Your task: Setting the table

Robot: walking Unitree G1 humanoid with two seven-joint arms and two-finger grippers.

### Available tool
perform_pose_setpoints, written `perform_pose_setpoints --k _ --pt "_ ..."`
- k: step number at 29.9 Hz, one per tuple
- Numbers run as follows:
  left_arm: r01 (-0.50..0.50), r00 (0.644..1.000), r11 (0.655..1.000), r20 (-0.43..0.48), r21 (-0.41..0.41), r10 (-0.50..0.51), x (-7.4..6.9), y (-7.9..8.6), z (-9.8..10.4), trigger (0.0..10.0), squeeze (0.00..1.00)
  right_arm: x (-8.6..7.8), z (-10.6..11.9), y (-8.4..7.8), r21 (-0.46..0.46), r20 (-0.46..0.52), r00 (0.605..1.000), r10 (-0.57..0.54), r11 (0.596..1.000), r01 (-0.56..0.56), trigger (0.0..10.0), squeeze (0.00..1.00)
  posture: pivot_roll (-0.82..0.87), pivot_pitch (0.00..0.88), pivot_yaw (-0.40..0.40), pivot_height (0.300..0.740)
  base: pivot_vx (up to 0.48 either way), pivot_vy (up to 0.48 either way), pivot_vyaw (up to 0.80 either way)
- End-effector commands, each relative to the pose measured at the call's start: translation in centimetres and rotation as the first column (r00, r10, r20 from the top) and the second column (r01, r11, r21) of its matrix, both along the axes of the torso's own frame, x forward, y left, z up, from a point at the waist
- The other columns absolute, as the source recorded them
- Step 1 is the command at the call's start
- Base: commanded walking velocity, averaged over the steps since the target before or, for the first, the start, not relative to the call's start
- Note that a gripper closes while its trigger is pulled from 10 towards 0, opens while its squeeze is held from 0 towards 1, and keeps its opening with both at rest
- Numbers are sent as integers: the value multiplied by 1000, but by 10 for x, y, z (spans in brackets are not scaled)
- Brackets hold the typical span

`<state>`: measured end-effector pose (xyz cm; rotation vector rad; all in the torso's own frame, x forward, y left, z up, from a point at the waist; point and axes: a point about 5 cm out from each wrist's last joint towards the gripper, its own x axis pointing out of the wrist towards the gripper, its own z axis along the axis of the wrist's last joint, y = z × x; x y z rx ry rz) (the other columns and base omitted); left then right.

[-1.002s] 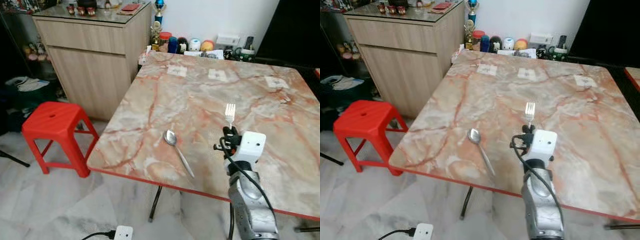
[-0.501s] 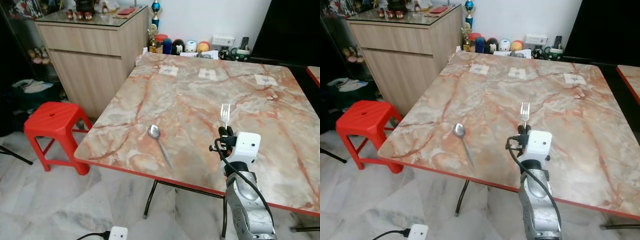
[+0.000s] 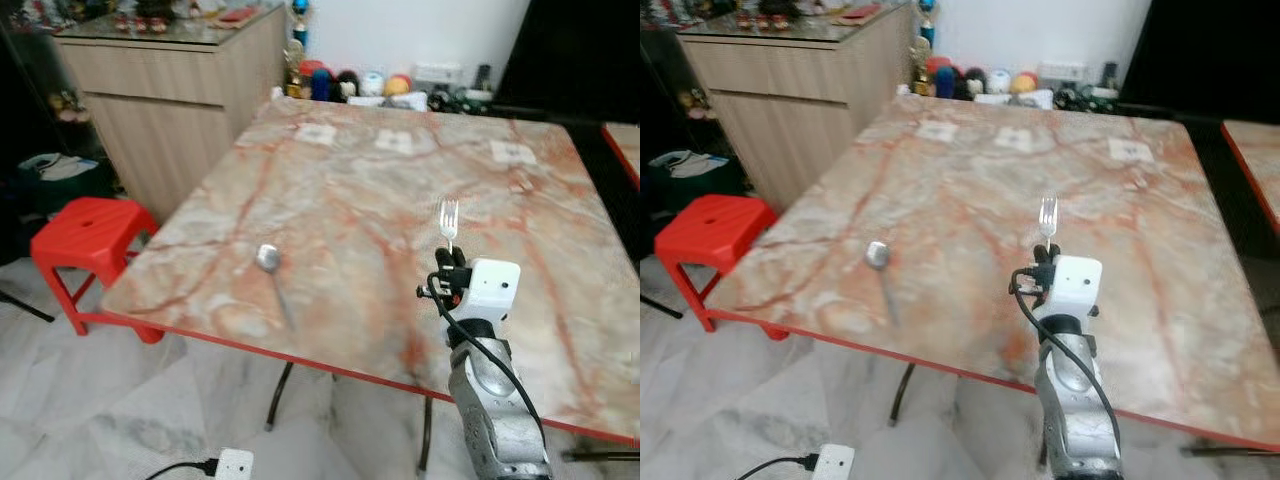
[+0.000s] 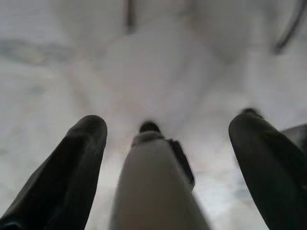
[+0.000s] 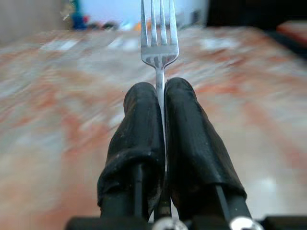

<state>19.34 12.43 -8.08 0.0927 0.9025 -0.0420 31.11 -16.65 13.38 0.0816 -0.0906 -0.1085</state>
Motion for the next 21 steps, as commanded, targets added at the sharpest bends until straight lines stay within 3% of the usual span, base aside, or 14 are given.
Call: perform_pose_setpoints --k 1,21 --pt "-4 1000 999 -24 34 5 -5 12 -3 10000 0 1 2 9 4 12 1000 24 1000 -24 10000 0 13 80 -19 740 0 -349 0" --pt "-4 1000 999 -20 33 5 -4 12 -3 10000 0 2 6 8 -13 34 999 7 1000 -7 10000 0 11 87 -19 740 0 -346 0"
